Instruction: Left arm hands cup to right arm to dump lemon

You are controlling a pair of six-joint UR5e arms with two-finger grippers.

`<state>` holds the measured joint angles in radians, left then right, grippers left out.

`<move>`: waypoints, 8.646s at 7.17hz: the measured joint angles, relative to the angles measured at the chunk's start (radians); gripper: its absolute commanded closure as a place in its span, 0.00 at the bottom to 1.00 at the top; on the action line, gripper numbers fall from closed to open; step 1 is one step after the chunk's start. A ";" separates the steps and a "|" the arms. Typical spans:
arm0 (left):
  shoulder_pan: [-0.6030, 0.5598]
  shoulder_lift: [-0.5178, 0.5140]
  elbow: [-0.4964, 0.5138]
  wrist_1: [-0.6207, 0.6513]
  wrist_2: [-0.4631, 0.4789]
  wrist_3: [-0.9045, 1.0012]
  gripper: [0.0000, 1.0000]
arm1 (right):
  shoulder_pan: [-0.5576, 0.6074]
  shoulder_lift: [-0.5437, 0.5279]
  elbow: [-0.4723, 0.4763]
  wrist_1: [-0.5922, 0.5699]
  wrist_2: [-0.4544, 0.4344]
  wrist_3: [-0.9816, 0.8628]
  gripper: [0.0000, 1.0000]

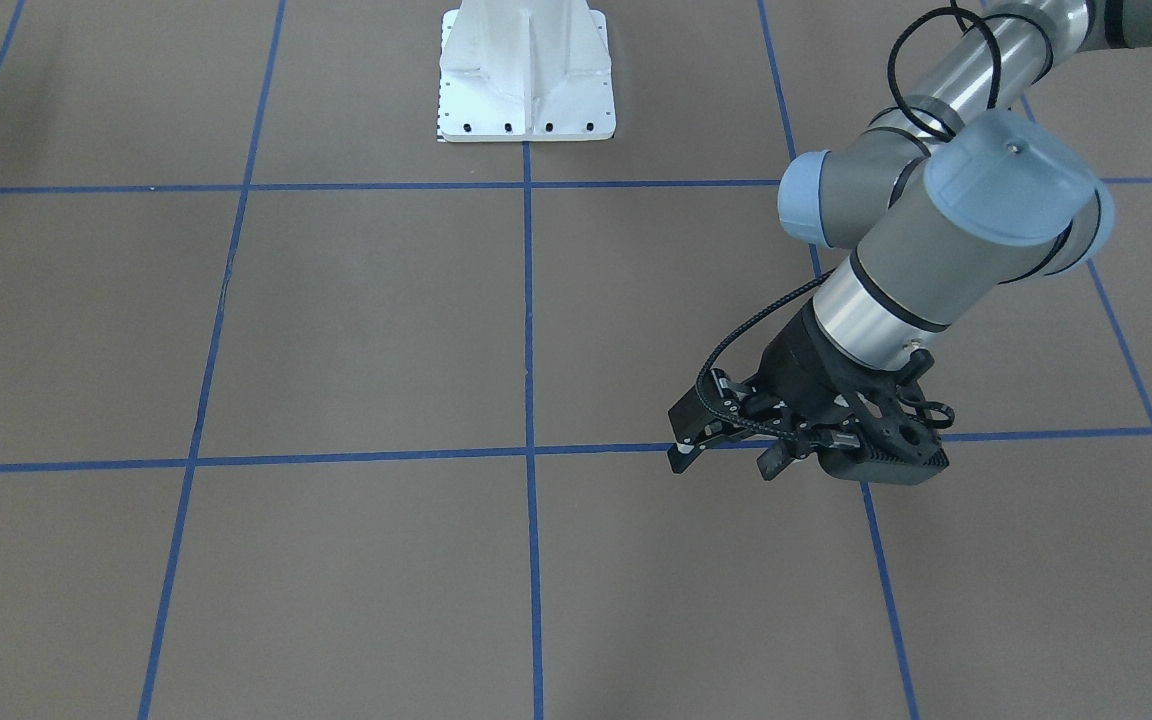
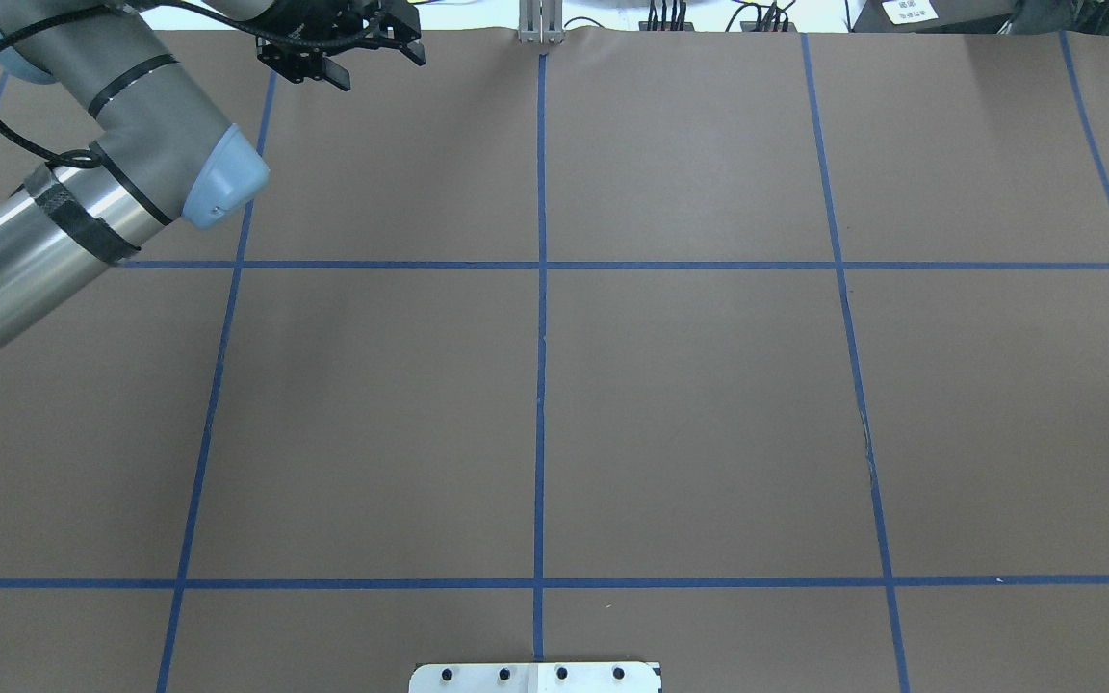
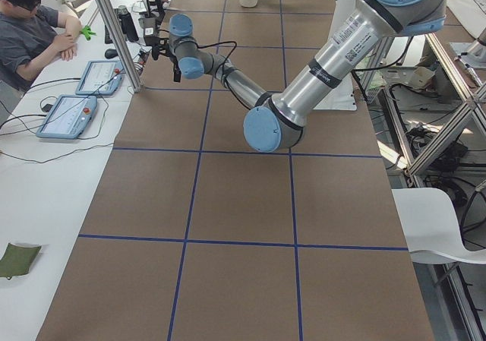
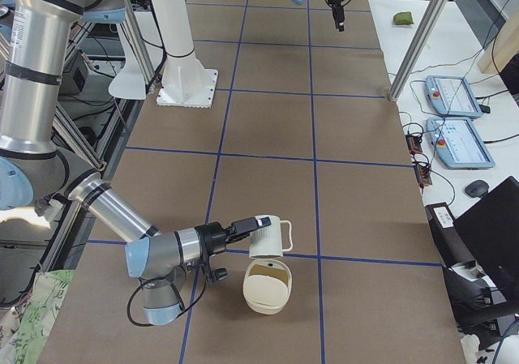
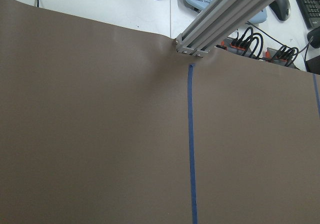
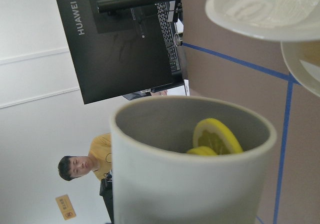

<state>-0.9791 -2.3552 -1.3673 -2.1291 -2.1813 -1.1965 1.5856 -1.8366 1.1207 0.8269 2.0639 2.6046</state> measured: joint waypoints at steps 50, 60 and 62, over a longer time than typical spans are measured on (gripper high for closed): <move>0.067 -0.105 -0.120 0.101 -0.161 -0.389 0.00 | -1.091 0.671 0.725 -1.847 -1.266 -2.238 0.65; 0.128 -0.122 -0.116 -0.009 -0.160 -0.529 0.09 | -1.216 0.812 0.651 -1.962 -1.439 -2.236 0.65; 0.132 -0.122 -0.112 -0.009 -0.159 -0.528 0.11 | -1.219 0.816 0.653 -1.962 -1.441 -2.236 0.65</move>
<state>-0.8469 -2.4774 -1.4796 -2.1384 -2.3399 -1.7243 0.3665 -1.0207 1.7735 -1.1351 0.6233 0.3682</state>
